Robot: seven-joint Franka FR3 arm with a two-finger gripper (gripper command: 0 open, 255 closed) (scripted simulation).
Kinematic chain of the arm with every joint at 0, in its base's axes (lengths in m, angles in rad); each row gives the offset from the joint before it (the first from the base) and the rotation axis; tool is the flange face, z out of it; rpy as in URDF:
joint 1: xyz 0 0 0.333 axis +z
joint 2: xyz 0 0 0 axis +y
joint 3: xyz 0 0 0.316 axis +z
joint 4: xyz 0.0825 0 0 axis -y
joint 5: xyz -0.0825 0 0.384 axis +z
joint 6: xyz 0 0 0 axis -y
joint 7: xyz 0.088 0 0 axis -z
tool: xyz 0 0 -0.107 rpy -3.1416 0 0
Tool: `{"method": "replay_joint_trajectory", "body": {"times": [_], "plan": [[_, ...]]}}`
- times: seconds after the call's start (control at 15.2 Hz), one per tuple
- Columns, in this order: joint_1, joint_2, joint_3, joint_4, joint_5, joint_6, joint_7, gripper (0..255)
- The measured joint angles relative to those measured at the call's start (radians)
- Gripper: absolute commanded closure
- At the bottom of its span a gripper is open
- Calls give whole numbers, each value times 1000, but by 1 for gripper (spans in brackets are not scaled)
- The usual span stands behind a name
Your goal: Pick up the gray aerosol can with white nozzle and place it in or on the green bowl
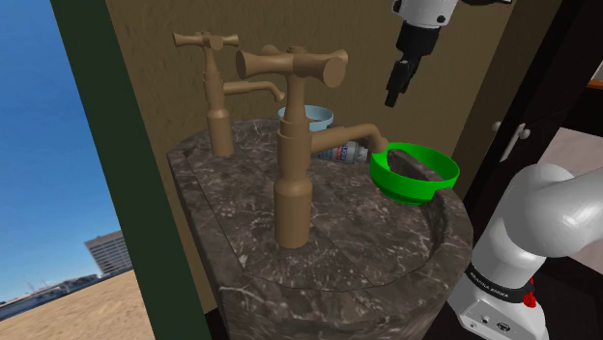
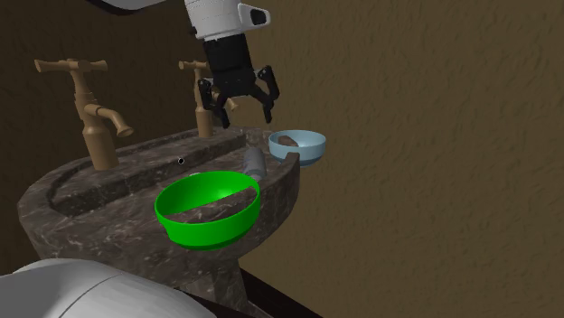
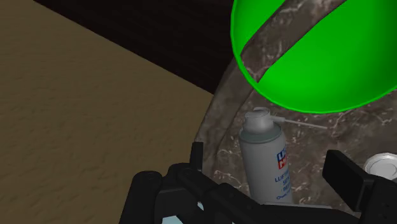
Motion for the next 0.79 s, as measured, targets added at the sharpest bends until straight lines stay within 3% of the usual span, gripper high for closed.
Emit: {"method": "replay_joint_trajectory", "body": {"times": [0.26, 0.79], "plan": [[9, 57, 22, -5, -13, 51, -3, 0], [27, 313, 108, 12, -91, 242, 4, 0]]}}
